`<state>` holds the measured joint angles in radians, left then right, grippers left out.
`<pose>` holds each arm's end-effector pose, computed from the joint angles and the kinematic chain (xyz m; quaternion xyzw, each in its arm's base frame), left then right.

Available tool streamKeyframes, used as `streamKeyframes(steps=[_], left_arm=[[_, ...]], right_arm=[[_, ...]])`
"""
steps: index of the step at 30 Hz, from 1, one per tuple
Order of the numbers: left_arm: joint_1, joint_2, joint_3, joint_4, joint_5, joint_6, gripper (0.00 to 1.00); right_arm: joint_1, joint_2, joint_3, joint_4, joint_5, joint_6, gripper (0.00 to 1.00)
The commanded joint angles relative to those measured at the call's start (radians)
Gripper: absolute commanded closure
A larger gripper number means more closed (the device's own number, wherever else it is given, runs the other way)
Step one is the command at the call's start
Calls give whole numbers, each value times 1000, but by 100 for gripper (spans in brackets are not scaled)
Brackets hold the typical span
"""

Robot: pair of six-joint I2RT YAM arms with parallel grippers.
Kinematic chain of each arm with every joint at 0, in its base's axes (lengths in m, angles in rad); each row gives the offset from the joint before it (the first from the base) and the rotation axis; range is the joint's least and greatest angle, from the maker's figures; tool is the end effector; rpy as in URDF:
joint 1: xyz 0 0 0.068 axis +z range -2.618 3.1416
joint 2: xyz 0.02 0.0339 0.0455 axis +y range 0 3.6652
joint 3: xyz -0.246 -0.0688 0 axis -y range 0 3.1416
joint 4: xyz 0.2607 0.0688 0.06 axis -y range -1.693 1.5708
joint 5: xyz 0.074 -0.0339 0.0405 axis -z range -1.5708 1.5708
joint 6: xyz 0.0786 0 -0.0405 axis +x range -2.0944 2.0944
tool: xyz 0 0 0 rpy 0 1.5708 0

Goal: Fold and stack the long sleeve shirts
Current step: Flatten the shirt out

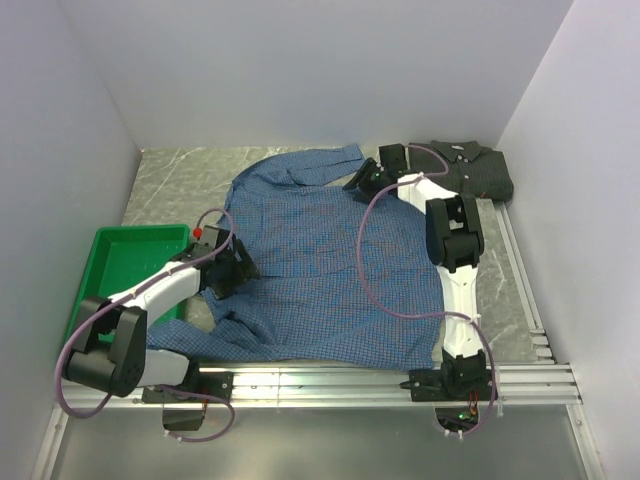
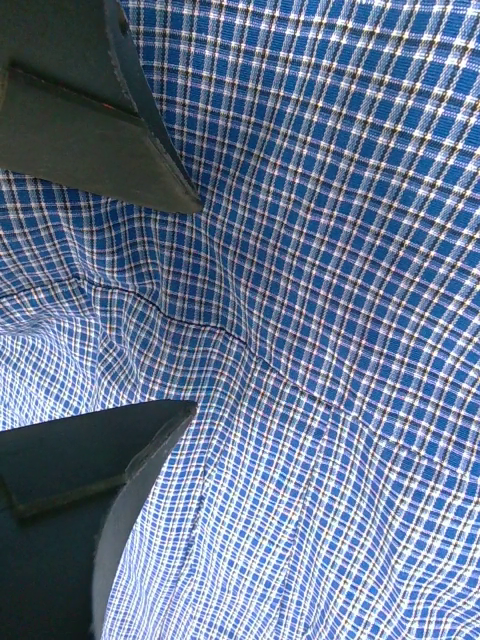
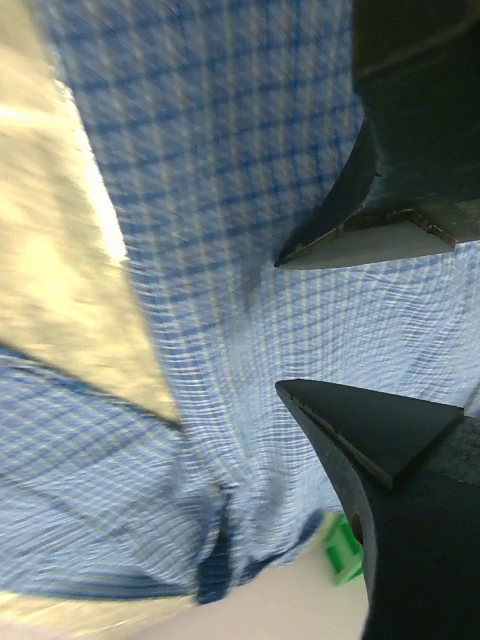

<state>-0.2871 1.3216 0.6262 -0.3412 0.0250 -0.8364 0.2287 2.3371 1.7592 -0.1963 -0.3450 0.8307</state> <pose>0.2638 -0.0799 0.0996 -0.2584 0.9292 -0.1508 0.2169 0.5272 0.1500 0.0951 0.2056 0.8870 0.3296 0.2498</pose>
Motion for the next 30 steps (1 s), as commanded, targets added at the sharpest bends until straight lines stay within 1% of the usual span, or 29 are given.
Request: streamKeyframes(steps=[1, 7, 8, 10, 11, 12, 13, 14, 15, 16, 17, 18, 19, 20, 21, 22, 23, 24, 26, 28, 30], left_arm=[[14, 5, -37, -124, 7, 6, 17], [20, -30, -30, -130, 19, -1, 14], [22, -39, -22, -134, 24, -4, 13], [19, -79, 15, -150, 4, -1, 9], [19, -93, 32, -159, -19, 2, 9], [19, -117, 50, -182, -22, 8, 8], [19, -127, 94, -192, -22, 19, 6], [19, -136, 116, -203, -55, 25, 6], [19, -140, 136, -217, -75, 29, 5], [19, -147, 170, -219, -83, 36, 5], [19, -147, 181, -216, -86, 39, 5], [20, -133, 191, -205, -94, 40, 5], [19, -122, 207, -197, -97, 42, 5], [20, -108, 214, -188, -97, 40, 5], [20, -79, 221, -165, -96, 36, 5], [20, -64, 224, -151, -91, 31, 5], [20, -49, 222, -139, -83, 25, 6], [20, -20, 224, -124, -76, 17, 6], [20, 10, 222, -81, -69, -3, 6], [20, 60, 227, -59, -76, -19, 6], [20, 115, 237, -32, -92, -36, 6]], right_arm=[[-15, 30, 69, -15, 38, -19, 44], [-25, -10, 138, -63, 60, -87, 44], [-25, -30, 125, -66, 64, -97, 44], [-23, -119, 76, -54, 83, -133, 44], [-23, -154, 10, -39, 98, -142, 44], [-22, -227, -25, -40, 104, -162, 43], [-20, -263, -59, -46, 110, -172, 43], [-19, -303, -122, -78, 136, -180, 42], [-14, -376, -159, -95, 146, -197, 41], [-3, -415, -200, -107, 156, -203, 39], [6, -455, -277, -138, 190, -208, 38], [14, -526, -317, -152, 205, -217, 37], [29, -562, -358, -166, 224, -220, 36], [34, -596, -439, -193, 241, -219, 36], [38, -666, -487, -198, 265, -211, 35], [40, -702, -535, -196, 270, -205, 34], [37, -737, -637, -181, 268, -196, 34], [35, -801, -685, -173, 285, -182, 34], [28, -850, -800, -157, 302, -170, 33], [18, -892, -874, -146, 287, -163, 33], [-3, -892, -908, -124, 264, -160, 33]])
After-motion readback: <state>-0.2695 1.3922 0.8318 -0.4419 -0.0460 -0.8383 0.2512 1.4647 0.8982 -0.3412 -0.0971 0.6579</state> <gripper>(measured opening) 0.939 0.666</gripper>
